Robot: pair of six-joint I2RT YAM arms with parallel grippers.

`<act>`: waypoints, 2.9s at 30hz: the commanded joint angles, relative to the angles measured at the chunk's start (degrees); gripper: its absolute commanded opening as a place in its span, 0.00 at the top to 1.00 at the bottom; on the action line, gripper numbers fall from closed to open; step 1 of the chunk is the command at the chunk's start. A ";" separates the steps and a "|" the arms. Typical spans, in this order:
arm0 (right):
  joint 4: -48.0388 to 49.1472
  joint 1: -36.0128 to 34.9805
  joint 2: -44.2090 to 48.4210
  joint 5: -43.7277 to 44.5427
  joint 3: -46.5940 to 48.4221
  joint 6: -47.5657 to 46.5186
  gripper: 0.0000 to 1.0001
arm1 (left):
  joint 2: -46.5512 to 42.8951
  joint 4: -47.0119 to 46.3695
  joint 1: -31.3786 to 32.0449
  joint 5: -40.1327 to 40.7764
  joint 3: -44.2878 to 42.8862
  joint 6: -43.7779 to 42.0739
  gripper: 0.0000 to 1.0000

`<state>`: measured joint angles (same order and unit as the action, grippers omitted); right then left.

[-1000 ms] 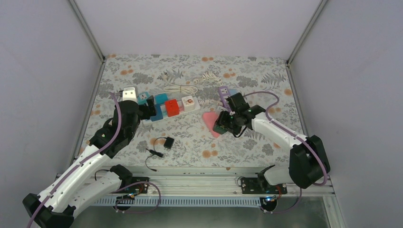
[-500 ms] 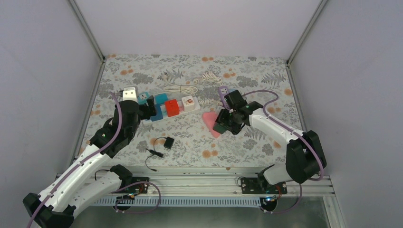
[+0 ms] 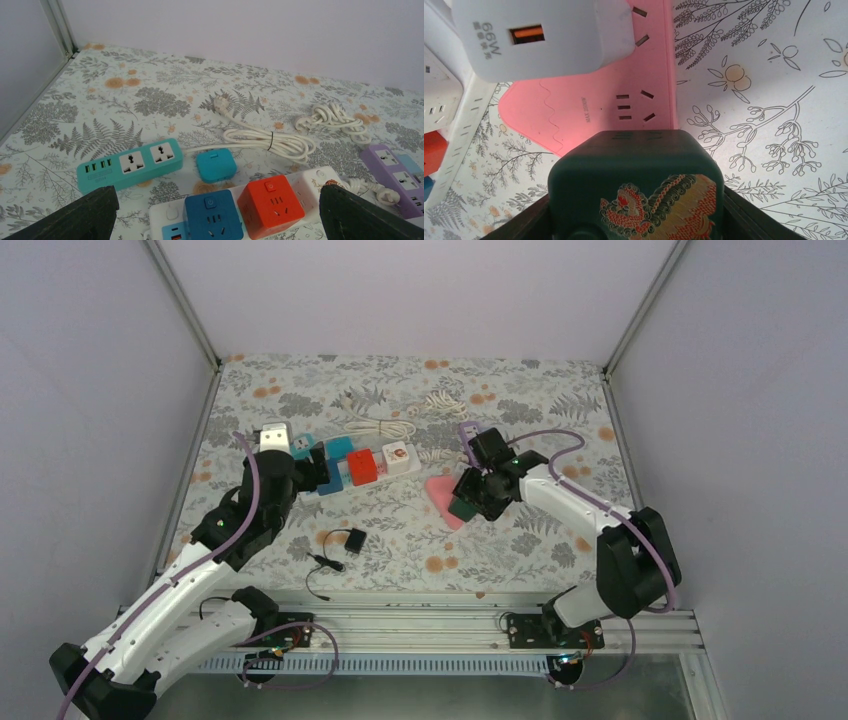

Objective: Insert the plug

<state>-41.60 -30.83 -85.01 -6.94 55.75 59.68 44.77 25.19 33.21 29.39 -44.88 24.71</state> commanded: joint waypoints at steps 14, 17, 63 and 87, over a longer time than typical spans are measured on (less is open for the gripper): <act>-14.71 -9.26 -9.82 17.93 3.40 7.24 0.96 | 1.23 -0.20 -0.08 0.94 -0.80 0.10 0.00; -16.40 -11.59 -11.96 19.99 4.29 9.18 0.96 | 1.52 -0.21 -0.08 0.88 -0.84 0.15 0.00; 4.92 -21.64 -13.12 29.73 -9.16 11.85 0.97 | 3.91 1.08 -0.08 1.33 -2.18 0.16 0.00; 1.89 -15.60 -2.07 28.16 -7.63 -2.87 0.48 | 6.01 1.26 -0.08 1.86 -3.28 -0.19 0.00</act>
<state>-34.44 -47.81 -86.02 28.40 50.68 65.17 50.54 26.33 33.21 30.04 -46.59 24.67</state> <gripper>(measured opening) 0.636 0.999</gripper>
